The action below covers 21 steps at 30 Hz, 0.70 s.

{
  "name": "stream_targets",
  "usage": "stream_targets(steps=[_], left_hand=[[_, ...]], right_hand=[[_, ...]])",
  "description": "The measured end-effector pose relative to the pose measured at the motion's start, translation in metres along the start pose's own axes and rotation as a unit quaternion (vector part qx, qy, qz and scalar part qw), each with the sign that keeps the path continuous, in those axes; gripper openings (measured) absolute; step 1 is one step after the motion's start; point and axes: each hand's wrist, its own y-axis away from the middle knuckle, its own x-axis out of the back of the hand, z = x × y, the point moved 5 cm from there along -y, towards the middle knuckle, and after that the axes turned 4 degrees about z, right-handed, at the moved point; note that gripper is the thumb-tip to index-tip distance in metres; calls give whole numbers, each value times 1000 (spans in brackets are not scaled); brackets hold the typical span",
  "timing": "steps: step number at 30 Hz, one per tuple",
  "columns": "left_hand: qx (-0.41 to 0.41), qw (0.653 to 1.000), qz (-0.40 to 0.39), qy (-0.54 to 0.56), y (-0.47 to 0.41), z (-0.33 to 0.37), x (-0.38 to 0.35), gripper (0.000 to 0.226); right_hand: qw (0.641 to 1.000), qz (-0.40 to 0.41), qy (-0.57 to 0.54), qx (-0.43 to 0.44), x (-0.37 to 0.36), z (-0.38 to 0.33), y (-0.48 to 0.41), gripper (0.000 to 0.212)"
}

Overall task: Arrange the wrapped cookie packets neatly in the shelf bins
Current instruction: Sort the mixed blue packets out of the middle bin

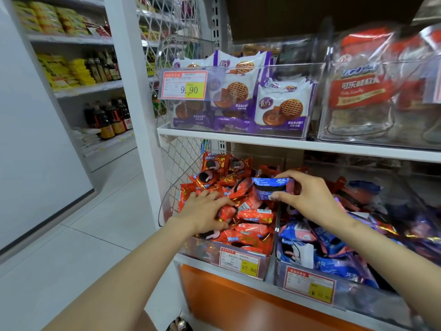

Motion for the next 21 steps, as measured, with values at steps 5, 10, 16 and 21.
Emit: stream_targets(steps=[5, 10, 16, 21], left_hand=[[57, 997, 22, 44, 1, -25, 6, 52], [83, 989, 71, 99, 5, -44, 8, 40], [4, 981, 163, 110, 8, -15, 22, 40], [-151, 977, 31, 148, 4, 49, 22, 67]], right_hand=[[1000, 5, 7, -7, 4, 5, -4, 36], [1000, 5, -2, -17, 7, 7, -4, 36], [1000, 9, -18, -14, 19, 4, -2, 31], [1000, 5, -17, -5, 20, -1, 2, 28]])
